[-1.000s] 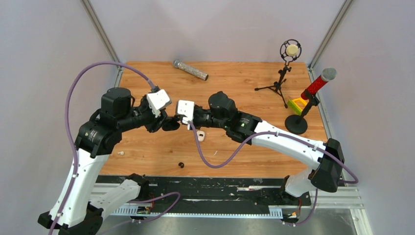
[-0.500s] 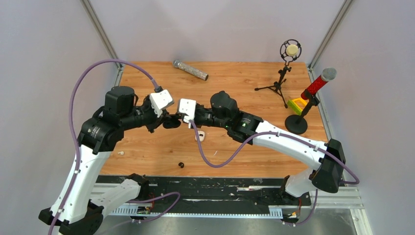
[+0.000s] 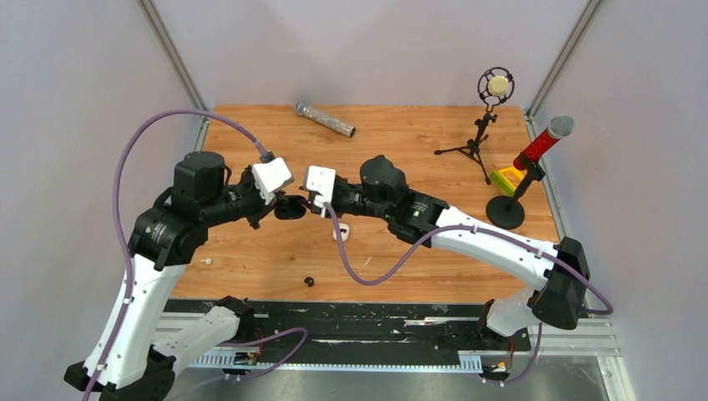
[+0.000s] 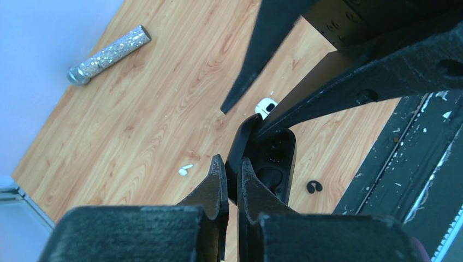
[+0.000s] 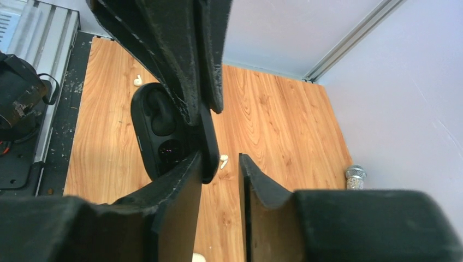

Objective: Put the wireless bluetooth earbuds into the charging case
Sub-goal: Pick up the earbud from the center of the board.

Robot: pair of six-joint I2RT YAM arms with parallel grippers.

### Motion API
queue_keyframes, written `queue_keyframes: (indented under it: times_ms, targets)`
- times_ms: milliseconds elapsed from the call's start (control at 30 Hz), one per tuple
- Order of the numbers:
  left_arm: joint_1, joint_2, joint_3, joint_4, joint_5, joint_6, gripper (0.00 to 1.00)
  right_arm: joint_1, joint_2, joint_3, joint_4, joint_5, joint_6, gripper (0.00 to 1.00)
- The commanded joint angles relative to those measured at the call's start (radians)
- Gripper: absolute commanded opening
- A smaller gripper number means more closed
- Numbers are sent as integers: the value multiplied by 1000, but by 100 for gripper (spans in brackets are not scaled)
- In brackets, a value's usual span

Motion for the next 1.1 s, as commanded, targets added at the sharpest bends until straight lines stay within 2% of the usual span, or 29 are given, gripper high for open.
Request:
queue_keyframes:
  times_ms: [0,233,467,567,667,733,900,1067]
  targets:
    - [2,-62,-42,84,-16,46,0,-15,-29,13,50,-13,38,37]
    - [2,-149,-165,157,-83,121,0,-43,-53,8,51,-99,108,56]
    - [2,-251,-294,268,-172,137,0,-121,-104,1,51,-337,270,76]
    - [2,-315,-367,325,-223,115,0,-173,-105,-26,53,-408,390,80]
    - [2,-385,-448,403,-243,102,0,-188,-79,-85,45,-308,490,80]
    - [2,-442,-495,443,-244,87,0,-188,-36,-109,6,-211,578,77]
    - [2,-569,-566,473,-216,47,0,-141,104,-140,-102,-19,673,56]
    - [2,-650,-602,467,-255,-3,0,-52,250,-124,-169,50,695,50]
